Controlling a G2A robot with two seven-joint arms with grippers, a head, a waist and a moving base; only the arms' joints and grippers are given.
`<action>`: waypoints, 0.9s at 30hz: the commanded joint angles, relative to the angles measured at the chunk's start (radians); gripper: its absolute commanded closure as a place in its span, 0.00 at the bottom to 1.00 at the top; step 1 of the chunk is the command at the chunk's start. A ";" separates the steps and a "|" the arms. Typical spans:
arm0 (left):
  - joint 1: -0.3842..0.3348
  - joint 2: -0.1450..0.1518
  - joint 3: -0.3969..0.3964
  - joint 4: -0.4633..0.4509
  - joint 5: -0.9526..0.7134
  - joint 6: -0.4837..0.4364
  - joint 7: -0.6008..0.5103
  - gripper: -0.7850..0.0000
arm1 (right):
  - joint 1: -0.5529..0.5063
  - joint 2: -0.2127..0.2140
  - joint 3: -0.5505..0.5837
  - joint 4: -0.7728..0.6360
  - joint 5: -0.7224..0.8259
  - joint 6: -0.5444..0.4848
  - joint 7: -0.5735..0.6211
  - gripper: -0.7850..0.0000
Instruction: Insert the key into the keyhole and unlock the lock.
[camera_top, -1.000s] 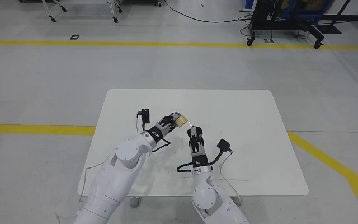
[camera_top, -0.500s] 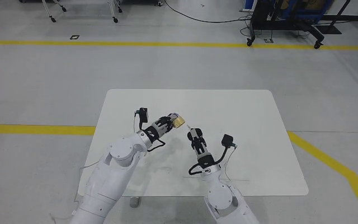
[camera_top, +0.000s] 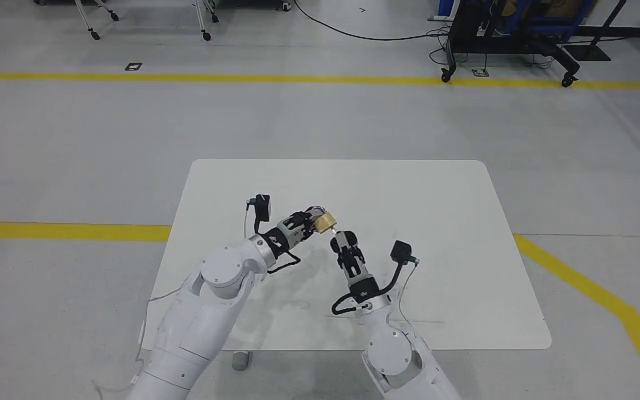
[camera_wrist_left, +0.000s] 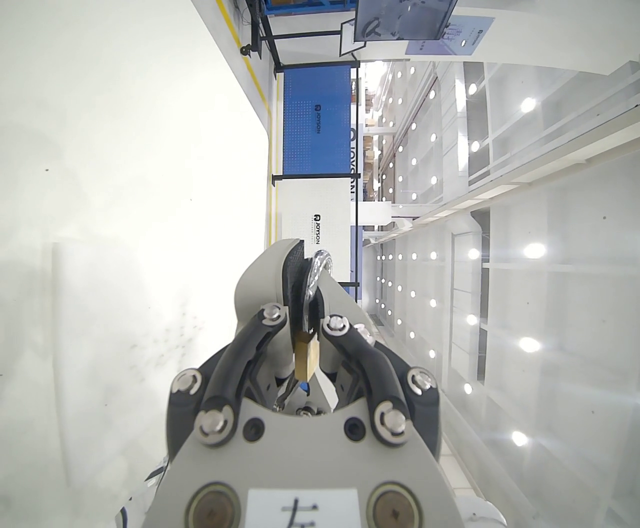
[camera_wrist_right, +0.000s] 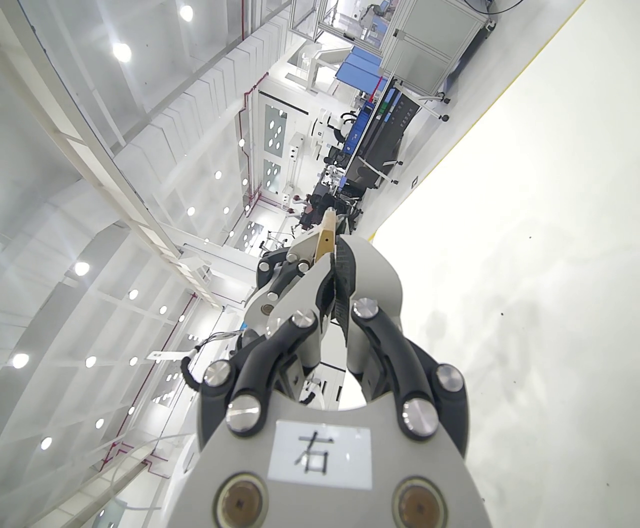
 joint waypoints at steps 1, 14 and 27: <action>-0.002 0.001 -0.009 0.005 -0.007 0.000 0.010 1.00 | -0.001 0.001 0.002 -0.003 -0.008 0.001 -0.006 1.00; -0.006 0.000 -0.006 0.016 -0.016 0.020 0.003 1.00 | -0.017 0.008 -0.011 -0.023 -0.043 0.008 0.002 1.00; -0.008 -0.001 0.002 0.018 -0.017 0.014 0.004 1.00 | -0.003 0.009 -0.020 -0.007 -0.034 0.027 -0.018 1.00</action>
